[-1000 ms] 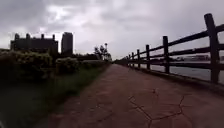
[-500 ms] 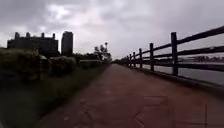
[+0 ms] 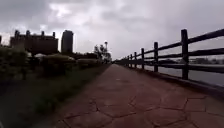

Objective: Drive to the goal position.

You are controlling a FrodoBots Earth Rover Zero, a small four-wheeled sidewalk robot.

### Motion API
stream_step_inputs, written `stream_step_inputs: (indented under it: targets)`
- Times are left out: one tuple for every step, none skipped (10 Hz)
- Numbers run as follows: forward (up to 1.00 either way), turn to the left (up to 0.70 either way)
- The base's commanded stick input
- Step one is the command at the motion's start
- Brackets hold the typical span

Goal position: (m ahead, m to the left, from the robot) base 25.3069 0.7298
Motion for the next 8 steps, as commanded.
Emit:
stream_step_inputs:
  targets:
    - [1.00, -0.05]
    - [1.00, 0.00]
    - [1.00, 0.00]
    - [1.00, 0.00]
    - [1.00, 0.00]
    - [1.00, 0.00]
    - [1.00, 0.00]
    - [1.00, 0.00]
